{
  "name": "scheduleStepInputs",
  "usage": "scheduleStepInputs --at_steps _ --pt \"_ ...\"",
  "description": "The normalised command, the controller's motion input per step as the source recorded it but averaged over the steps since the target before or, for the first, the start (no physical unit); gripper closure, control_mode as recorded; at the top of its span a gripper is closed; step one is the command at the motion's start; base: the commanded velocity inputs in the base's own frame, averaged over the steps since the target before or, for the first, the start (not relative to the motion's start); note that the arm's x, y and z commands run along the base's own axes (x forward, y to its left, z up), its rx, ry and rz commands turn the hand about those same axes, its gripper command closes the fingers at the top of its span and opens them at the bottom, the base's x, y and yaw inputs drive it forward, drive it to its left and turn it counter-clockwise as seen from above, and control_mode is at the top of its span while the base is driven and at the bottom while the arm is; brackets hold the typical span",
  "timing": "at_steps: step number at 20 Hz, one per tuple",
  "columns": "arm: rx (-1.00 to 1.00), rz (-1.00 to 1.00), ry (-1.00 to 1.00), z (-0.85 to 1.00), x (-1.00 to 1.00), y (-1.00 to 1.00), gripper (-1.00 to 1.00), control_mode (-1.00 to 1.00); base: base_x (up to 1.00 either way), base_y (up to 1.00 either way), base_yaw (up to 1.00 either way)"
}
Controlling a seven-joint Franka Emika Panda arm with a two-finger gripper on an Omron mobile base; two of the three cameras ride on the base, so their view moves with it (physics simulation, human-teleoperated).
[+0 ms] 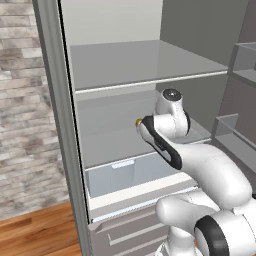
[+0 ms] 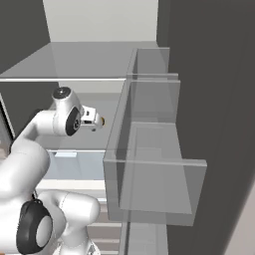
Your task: Grab the lemon and lime from the fridge, place them in the blender, close the lid, and turn on the blender to create a marinade.
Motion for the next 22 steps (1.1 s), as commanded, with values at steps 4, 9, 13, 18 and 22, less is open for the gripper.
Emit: scheduleStepInputs --at_steps 4,9,13,18,22 --pt "0.00 0.00 0.00 -0.01 0.38 0.06 -1.00 -1.00 0.00 0.00 0.00" --pt "0.00 0.00 0.00 -0.15 0.36 0.00 -1.00 -1.00 0.00 0.00 0.00" --pt "0.00 0.00 0.00 -0.29 0.27 0.00 -1.00 -1.00 0.00 0.00 0.00" --pt "0.00 0.00 0.00 -0.22 0.48 0.08 -1.00 -1.00 0.00 0.00 0.00" --pt "0.00 0.00 0.00 -0.14 0.43 0.03 -1.00 -1.00 0.00 0.00 0.00"
